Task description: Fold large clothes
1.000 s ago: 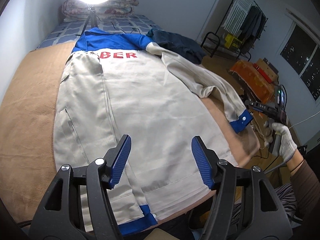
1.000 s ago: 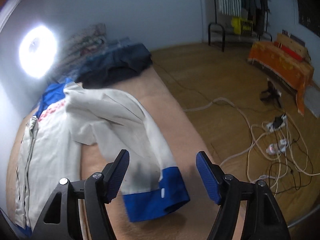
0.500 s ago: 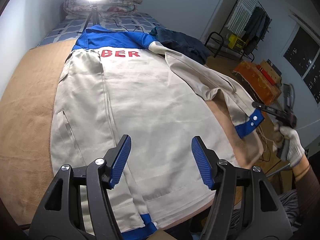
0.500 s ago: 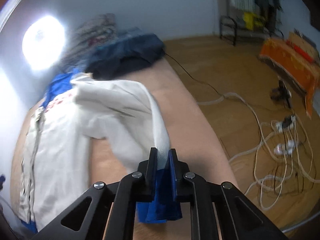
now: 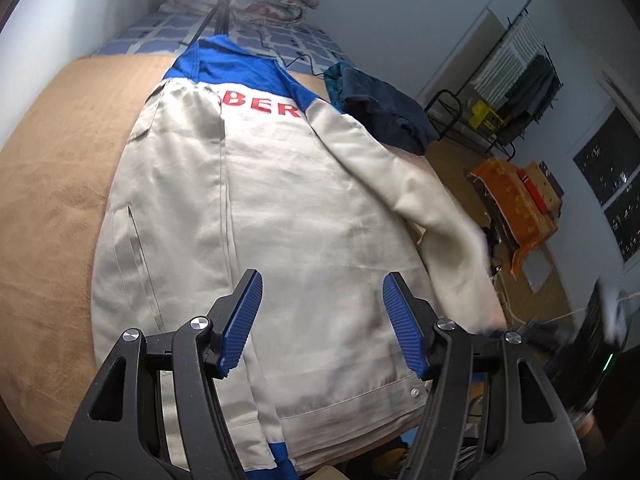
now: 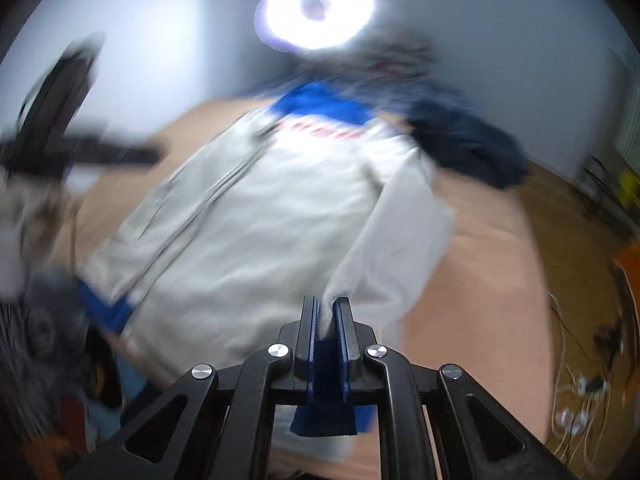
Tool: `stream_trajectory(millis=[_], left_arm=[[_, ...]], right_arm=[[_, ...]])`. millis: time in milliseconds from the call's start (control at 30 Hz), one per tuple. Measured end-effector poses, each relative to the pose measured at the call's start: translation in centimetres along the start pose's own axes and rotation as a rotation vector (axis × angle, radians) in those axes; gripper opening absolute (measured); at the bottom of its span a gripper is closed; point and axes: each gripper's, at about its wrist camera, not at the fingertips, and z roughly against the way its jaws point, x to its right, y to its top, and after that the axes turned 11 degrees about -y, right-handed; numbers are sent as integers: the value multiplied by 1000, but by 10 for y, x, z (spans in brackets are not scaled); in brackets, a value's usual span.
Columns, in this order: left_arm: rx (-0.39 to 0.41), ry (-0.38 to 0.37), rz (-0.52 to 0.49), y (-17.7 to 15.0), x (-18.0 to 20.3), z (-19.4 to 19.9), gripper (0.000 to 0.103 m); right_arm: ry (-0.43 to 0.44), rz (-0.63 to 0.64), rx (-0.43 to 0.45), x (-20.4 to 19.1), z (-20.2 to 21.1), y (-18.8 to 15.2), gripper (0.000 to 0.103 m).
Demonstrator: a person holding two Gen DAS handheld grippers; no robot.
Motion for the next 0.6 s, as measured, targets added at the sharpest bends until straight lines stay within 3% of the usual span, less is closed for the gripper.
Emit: stream_trajectory(millis=[200,300,400,467,600], left_arm=[[-45,-35,67,-8,-13,-12,64],[-92,-50,92,-17,-15,-24,64],[-151,-75,114,-29,-13,-40,64],[-192,-100,128,-39,-10,-50,64],[-275,-130,133,-57,2,-71,64]], right_arm=[[120,226,-90,-80,-28,-22,6],[149,257,-120,-96,-35,-35,8],[269,200,-115,-81,-24,-38,22],[323,134,-97,-65,-16,-34,36],[338,-64,-69,-9,-6,-35,40]])
